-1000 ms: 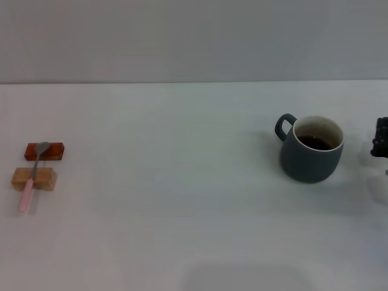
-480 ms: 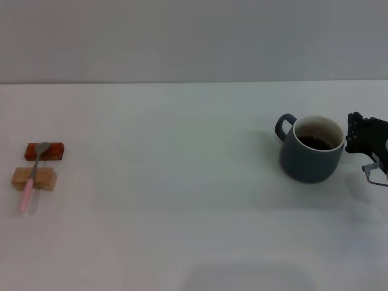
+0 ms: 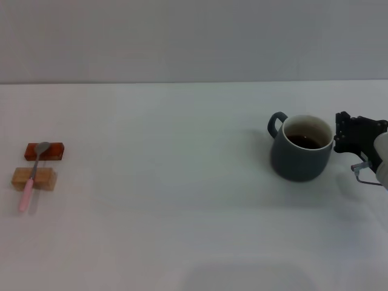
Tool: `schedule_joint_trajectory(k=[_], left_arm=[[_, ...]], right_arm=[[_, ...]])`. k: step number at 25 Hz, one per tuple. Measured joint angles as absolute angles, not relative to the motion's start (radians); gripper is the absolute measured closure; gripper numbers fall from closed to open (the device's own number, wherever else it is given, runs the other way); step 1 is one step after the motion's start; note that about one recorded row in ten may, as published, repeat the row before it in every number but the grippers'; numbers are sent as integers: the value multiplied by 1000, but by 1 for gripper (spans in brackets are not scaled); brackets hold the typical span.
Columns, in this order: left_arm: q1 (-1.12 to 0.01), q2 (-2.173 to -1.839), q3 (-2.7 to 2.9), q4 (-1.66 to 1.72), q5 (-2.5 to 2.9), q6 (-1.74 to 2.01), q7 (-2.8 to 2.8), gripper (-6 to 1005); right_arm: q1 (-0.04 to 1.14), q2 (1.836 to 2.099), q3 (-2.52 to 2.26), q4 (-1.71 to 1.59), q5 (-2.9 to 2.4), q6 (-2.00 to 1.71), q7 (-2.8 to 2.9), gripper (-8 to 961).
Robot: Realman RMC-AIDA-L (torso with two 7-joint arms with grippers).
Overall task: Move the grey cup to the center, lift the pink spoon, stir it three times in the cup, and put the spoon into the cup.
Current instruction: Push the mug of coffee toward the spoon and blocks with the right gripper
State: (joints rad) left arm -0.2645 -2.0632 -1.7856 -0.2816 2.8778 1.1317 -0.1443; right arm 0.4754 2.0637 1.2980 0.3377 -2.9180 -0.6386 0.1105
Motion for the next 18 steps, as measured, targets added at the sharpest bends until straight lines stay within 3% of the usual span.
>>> schedule_joint_trajectory(k=[18], left_arm=[[-265,-2062,-1787,-285,2878,1130,-144,161]], right_arm=[[468,2056,1183,472,-2918,-552,110,917]])
